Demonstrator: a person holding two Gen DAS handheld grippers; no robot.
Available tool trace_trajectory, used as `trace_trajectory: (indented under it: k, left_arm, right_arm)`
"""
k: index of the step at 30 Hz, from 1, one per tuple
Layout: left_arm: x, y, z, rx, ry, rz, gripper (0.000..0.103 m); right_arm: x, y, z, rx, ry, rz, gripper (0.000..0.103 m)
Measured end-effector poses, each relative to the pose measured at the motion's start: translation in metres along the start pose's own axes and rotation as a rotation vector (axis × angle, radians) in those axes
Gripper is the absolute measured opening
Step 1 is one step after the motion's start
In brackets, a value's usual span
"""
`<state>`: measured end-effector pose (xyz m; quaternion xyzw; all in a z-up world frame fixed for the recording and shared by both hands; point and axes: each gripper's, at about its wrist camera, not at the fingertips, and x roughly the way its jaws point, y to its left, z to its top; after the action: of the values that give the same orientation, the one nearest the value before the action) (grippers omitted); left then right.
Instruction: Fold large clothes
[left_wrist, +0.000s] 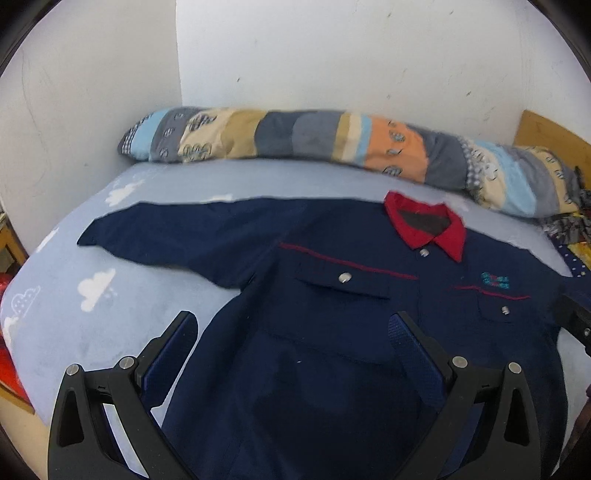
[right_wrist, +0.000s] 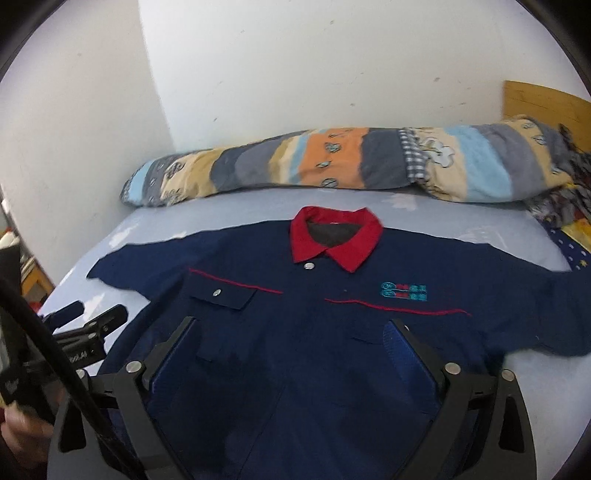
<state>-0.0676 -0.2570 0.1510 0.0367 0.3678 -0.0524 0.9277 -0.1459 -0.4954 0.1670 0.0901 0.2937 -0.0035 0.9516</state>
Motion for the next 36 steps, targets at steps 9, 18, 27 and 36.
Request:
trace_trajectory:
  k: [9,18,27,36]
  left_arm:
    - [-0.04,-0.021,-0.016,0.003,-0.055,-0.026,0.103]
    - [-0.05,-0.081,-0.033,0.093,0.004,-0.222,0.103]
    - [-0.033,-0.087,-0.026,0.079,0.044,-0.24,0.103]
    - [-0.026,-0.11,-0.027,0.155,0.05,-0.229,0.103]
  right_arm:
    - [-0.056,-0.005,-0.008,0.085,-0.046,0.059,0.099]
    - [-0.112,-0.14,-0.016,0.479,-0.051,-0.013,0.099]
    - [-0.171,-0.342,-0.067,0.803,-0.127,-0.284,0.096]
    - [-0.177,-0.469,-0.092,0.992,-0.17,-0.444,0.085]
